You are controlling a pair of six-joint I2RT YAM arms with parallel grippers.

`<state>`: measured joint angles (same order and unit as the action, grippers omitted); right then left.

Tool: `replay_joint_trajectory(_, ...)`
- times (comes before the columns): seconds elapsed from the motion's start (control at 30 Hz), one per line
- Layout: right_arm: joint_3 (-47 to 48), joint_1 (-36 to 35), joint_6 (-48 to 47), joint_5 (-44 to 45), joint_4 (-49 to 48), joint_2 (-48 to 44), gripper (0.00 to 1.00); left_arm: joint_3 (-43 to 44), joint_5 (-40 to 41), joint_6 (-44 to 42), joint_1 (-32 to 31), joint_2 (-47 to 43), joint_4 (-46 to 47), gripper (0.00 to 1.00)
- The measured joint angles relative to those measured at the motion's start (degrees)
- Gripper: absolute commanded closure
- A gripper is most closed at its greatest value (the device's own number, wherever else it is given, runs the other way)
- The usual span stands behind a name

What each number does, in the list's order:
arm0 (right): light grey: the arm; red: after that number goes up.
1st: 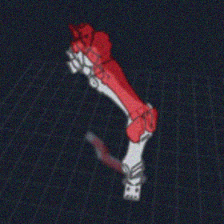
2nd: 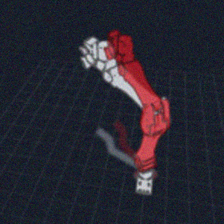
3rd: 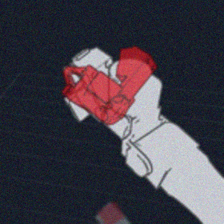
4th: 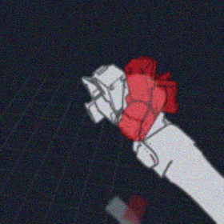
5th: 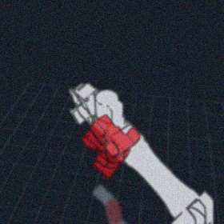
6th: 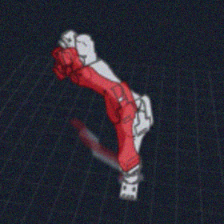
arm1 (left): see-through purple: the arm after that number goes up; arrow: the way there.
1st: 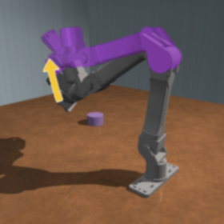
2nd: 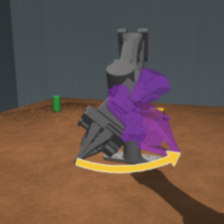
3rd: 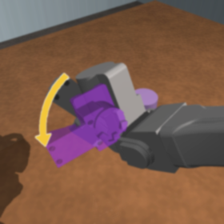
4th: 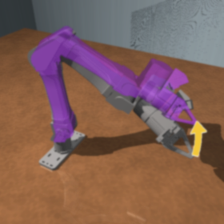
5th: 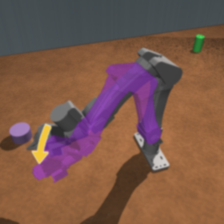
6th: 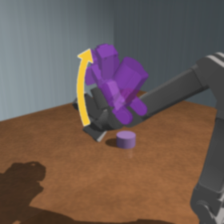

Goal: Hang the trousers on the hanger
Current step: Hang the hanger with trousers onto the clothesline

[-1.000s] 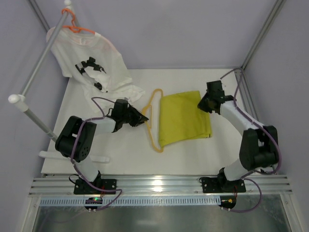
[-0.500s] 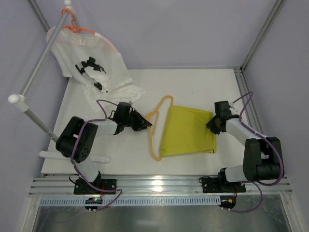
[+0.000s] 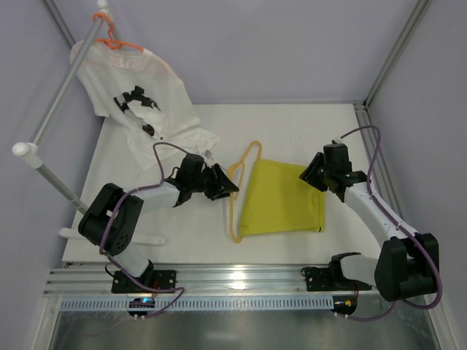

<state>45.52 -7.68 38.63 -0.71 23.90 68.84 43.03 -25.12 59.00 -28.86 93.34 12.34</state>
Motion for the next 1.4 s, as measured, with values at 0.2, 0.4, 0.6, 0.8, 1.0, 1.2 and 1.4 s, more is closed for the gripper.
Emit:
replay_joint_trajectory(0.2, -5.75, -2.27, -0.83, -2.12, -7.74, 7.37, 0.58, 3.08, 5.53, -2.69, -6.54, 0.00, -1.60, 0.51)
replay_joint_trajectory(0.4, -8.63, -1.95, -0.59, -3.61, -13.66, 10.73, 0.58, 3.06, 17.09, -3.15, -11.96, -3.82, -5.46, 0.48)
replay_joint_trajectory(0.6, -9.25, -1.95, -0.66, -4.50, -16.41, 11.08, 0.58, -1.25, 24.35, -2.29, -15.13, -10.34, -5.95, 0.43)
replay_joint_trajectory(0.8, -9.60, -1.95, -0.79, -5.05, -17.97, 11.45, 0.58, -6.45, 25.83, -1.92, -15.63, -12.59, -1.92, 0.44)
replay_joint_trajectory(1.0, -10.67, -1.95, -0.57, -5.55, -20.59, 11.45, 0.58, -6.78, 26.21, -2.54, -16.94, -11.52, 1.38, 0.46)
replay_joint_trajectory(1.2, -11.30, -1.95, -0.33, -5.66, -21.70, 11.19, 0.58, -6.75, 27.54, -2.49, -16.94, -8.94, 2.45, 0.78)
replay_joint_trajectory(1.4, -11.96, -1.86, 0.79, -5.79, -22.75, 11.02, 0.59, -3.21, 32.24, -3.72, -17.88, -9.09, -4.39, 1.00)
